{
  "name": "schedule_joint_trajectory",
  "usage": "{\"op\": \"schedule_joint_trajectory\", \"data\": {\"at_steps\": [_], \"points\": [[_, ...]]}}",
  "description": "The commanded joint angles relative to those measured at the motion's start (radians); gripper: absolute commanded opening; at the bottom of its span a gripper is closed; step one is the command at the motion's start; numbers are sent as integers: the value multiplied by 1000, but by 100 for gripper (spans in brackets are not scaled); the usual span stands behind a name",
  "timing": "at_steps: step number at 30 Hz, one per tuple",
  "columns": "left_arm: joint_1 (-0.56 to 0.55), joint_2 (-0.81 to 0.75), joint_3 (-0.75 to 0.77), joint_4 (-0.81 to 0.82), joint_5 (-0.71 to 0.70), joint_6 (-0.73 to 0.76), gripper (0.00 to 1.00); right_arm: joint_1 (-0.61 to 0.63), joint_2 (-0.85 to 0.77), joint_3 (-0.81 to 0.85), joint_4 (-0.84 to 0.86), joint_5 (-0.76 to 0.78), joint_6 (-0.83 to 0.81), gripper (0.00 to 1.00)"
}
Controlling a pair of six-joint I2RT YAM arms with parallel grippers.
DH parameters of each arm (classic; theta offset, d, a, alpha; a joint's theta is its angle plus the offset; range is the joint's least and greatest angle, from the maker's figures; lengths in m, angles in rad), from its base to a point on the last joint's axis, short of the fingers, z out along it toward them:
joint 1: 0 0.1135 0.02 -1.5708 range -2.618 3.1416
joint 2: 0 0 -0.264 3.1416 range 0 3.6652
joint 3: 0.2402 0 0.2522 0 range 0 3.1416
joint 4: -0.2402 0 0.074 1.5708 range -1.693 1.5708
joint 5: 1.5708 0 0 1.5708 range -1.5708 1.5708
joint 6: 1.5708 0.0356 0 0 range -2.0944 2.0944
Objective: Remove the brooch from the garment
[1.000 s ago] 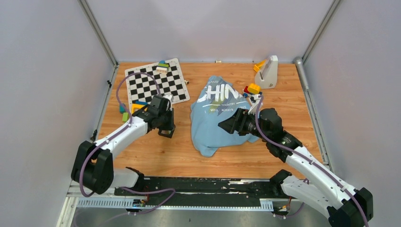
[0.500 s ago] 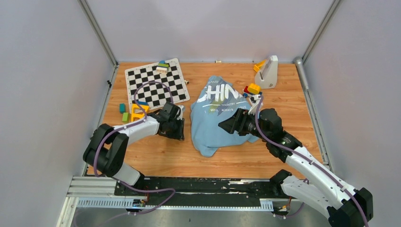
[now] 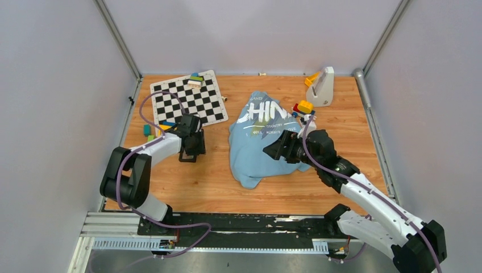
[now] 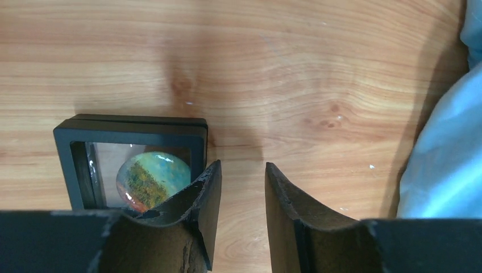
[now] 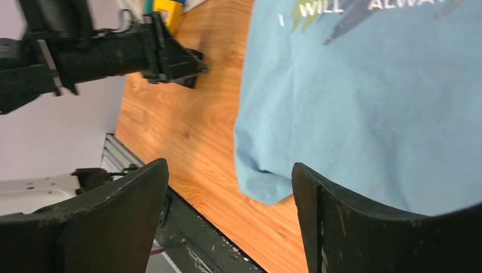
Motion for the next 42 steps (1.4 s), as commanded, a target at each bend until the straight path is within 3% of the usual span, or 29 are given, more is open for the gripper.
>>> {"op": "schedule_joint_trajectory", "data": {"at_steps": [1, 5, 9, 13, 20, 27, 32, 34, 42], "points": [[24, -79, -10, 3, -42, 8, 42, -9, 54, 41, -76, 84, 12, 82], [12, -129, -10, 21, 141, 58, 47, -15, 91, 69, -109, 117, 2, 84], [-84, -191, -6, 65, 202, 60, 63, -26, 109, 87, -134, 151, -9, 88], [-131, -185, 7, 151, 305, 39, 71, -39, 121, 100, -166, 187, -8, 89], [-182, -6, 61, 259, 437, -26, 71, -45, 126, 93, -186, 231, 3, 88], [-204, 87, 85, 285, 420, -45, 58, -46, 124, 84, -190, 219, -1, 87], [-215, 92, 76, 276, 436, -37, 8, -45, 152, 84, -189, 218, 1, 88], [-238, 84, 73, 260, 452, -38, 0, -46, 171, 97, -188, 211, 0, 87], [-520, -36, 74, 196, 382, -79, 0, -46, 239, 155, -185, 155, -35, 87]]}}
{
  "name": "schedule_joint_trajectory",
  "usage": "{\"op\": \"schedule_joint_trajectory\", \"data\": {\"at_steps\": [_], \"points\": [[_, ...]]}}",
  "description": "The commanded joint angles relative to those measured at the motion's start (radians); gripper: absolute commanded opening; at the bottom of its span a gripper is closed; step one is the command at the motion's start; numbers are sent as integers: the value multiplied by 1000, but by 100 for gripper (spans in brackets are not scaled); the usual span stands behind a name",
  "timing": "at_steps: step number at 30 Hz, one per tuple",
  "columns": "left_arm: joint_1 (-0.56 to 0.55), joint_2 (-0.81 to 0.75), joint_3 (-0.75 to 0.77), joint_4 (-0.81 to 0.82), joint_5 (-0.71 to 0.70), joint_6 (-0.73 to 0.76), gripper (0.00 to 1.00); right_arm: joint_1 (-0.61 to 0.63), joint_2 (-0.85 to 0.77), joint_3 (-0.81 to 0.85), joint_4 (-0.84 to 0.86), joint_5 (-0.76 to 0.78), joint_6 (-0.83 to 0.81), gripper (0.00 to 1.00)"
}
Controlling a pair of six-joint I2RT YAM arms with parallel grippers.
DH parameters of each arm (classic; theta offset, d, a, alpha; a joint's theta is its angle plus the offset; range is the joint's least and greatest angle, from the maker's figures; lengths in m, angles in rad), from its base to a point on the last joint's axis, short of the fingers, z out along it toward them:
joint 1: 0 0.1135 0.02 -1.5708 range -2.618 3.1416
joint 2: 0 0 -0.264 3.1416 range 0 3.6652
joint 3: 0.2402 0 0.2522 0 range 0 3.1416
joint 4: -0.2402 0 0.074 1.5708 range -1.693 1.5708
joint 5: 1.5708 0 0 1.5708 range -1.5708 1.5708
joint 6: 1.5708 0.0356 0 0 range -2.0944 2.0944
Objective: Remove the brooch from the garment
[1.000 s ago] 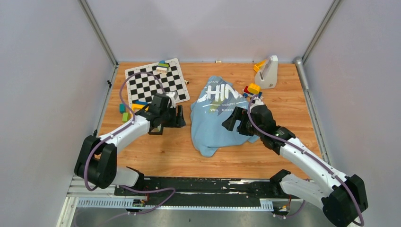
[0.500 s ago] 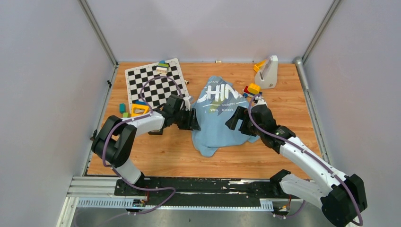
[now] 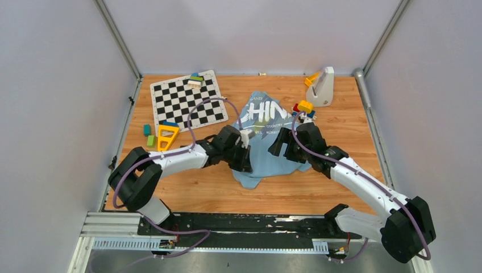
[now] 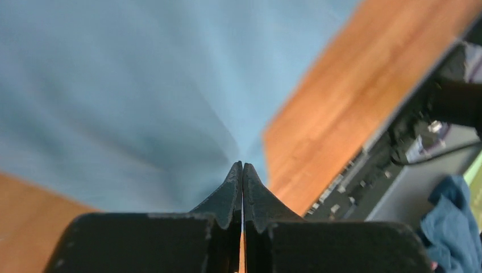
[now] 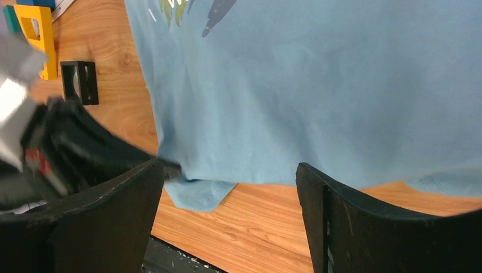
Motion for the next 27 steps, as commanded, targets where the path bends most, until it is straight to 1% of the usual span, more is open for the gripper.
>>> {"op": "schedule_joint_trajectory", "data": {"at_steps": [1, 4, 6, 8, 9, 11, 12, 14, 15, 16, 18, 20, 24, 27], "points": [[-158, -95, 30, 2, 11, -47, 0, -5, 31, 78, 18, -15, -29, 87], [-183, -141, 18, -3, 4, -60, 0, -5, 83, 111, 24, 0, -42, 86], [-184, -211, 6, -37, -82, -47, 0, -4, 138, 143, 22, 8, -51, 87], [-167, -267, 4, -92, -183, -26, 12, -3, 217, 185, 7, -6, -61, 87], [-142, -293, 3, -128, -191, -19, 25, 1, 250, 219, -2, -15, -64, 87], [-85, -324, -8, -162, -195, -4, 36, 24, 313, 265, -21, -3, -64, 85], [-62, -346, -14, -170, -191, 1, 38, 49, 339, 287, -26, 6, -64, 84], [33, -380, -44, -177, -186, 8, 41, 92, 389, 324, -34, 18, -58, 82], [60, -392, -67, -177, -185, 9, 43, 111, 412, 342, -37, 18, -48, 82], [112, -415, -78, -175, -181, 8, 44, 129, 432, 356, -40, 54, -33, 81], [176, -447, -110, -165, -194, 8, 47, 167, 475, 383, -43, 89, 0, 80], [226, -470, -136, -157, -216, 4, 49, 204, 523, 407, -50, 115, 45, 79], [312, -492, -184, -123, -217, -5, 53, 288, 630, 480, -75, 186, 77, 78], [352, -500, -216, -100, -203, -2, 54, 320, 715, 529, -100, 210, 102, 74]]}}
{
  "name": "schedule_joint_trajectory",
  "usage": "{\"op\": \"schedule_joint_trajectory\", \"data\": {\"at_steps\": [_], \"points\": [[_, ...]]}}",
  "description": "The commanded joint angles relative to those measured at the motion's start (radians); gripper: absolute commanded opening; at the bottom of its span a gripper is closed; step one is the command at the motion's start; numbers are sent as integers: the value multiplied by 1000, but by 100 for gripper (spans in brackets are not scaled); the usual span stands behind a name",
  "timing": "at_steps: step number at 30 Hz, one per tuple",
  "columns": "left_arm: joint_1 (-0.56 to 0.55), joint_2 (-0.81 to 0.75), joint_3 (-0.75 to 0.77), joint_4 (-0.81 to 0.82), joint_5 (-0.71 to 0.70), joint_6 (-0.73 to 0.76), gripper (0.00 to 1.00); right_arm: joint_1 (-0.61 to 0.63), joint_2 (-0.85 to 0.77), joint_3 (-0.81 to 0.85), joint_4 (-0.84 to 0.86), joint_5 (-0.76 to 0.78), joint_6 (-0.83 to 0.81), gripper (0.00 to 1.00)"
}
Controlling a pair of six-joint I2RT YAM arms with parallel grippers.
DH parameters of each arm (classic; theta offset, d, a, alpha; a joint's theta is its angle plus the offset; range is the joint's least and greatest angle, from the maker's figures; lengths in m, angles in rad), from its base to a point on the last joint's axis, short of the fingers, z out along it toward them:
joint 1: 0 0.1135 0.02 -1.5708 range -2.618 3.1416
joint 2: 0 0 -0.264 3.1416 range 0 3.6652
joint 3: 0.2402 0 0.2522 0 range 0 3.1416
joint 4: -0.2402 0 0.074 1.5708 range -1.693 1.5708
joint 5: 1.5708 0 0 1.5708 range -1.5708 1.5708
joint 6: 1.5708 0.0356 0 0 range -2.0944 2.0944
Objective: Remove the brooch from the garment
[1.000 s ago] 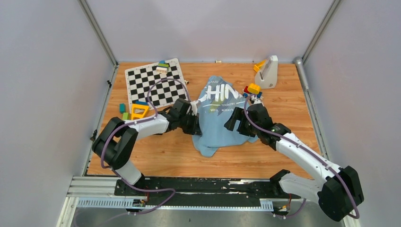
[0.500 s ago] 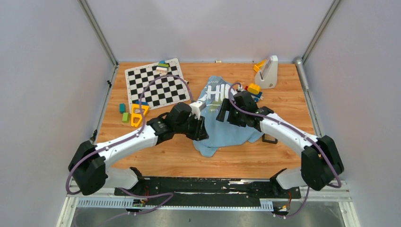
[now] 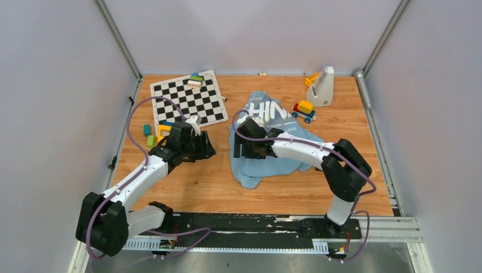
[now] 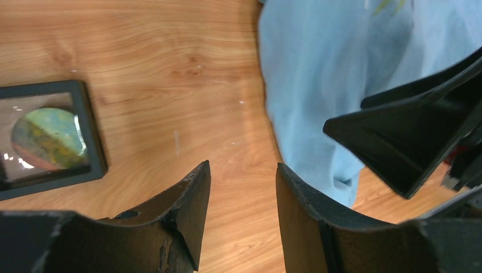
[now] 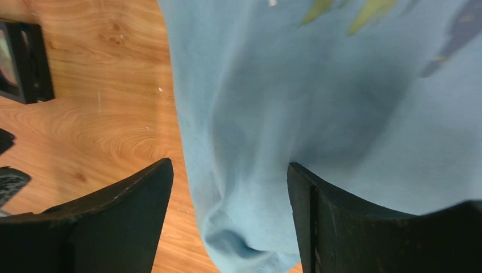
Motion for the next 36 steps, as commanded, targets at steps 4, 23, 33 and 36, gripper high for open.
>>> {"op": "schedule_joint_trajectory", "data": {"at_steps": [4, 23, 33, 36], "points": [[74, -28, -38, 62, 14, 22, 55, 46, 149, 95, -32, 60, 71, 58], [81, 176, 35, 216, 265, -5, 55, -264, -718, -200, -139, 45, -56, 0], [-11, 364, 101, 344, 288, -99, 65, -442, -817, -215, -208, -19, -99, 0], [-34, 418, 132, 416, 273, -163, 68, -442, -822, -232, -210, -28, -98, 0]]}}
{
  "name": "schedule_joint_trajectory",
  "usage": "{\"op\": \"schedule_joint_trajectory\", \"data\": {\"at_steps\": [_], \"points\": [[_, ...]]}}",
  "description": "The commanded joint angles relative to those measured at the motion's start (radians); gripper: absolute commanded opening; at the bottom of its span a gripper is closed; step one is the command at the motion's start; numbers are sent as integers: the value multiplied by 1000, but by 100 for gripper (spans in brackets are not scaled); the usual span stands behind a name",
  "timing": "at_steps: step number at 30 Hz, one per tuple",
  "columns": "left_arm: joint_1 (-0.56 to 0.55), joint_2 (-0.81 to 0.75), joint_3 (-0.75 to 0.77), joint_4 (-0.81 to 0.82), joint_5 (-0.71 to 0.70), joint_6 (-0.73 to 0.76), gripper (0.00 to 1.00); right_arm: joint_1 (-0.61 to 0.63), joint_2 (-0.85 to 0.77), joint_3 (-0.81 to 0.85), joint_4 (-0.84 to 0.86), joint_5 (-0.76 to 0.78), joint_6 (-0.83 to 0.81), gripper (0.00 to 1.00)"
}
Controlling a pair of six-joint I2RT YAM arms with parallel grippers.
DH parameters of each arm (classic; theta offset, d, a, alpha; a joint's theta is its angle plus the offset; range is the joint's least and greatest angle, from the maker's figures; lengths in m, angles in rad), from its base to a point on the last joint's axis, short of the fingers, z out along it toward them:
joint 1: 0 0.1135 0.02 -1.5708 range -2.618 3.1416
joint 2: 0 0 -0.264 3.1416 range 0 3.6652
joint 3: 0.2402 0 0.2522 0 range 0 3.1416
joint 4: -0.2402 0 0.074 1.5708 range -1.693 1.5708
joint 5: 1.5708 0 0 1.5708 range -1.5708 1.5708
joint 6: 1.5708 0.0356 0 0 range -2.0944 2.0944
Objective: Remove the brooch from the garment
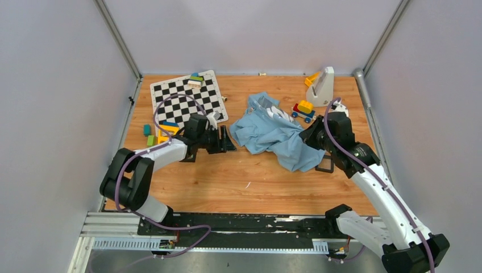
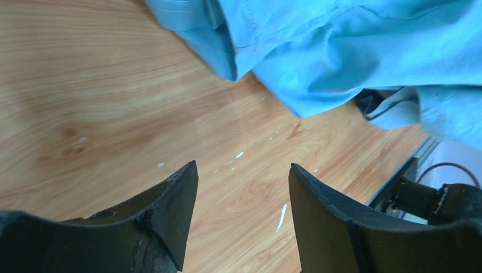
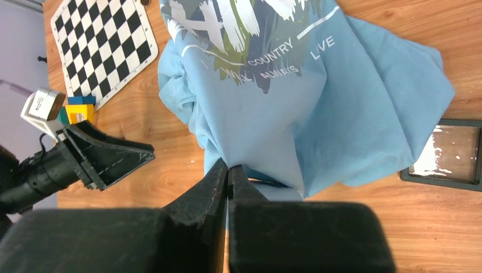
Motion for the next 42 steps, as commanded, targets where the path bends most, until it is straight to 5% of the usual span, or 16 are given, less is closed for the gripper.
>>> {"op": "schedule_joint_trajectory", "data": {"at_steps": [1, 9, 14, 18, 21, 27, 35, 42], "points": [[-37, 78, 65, 147, -11, -137, 68, -5, -26, -24, -6, -29, -25, 0], [-36, 221, 122, 262, -187, -365, 76, -6, -55, -59, 8, -55, -5, 0], [-37, 353, 237, 274, -179, -366, 72, -6, -65, -72, 11, -50, -4, 0], [-37, 434, 293, 321, -117, -348, 49, -7, -66, -74, 9, -34, -9, 0], [-30, 413, 303, 320, -137, -288, 7, -15, -53, -70, 9, -11, -13, 0], [33, 249, 357, 116, -188, -147, 0, -84, 55, -10, 57, -34, -18, 0], [95, 67, 664, -257, -278, 24, 0, -195, 257, 309, 89, -191, -48, 0], [154, 109, 1116, -537, -302, 93, 0, -254, 507, 910, -23, -354, -127, 0]]}}
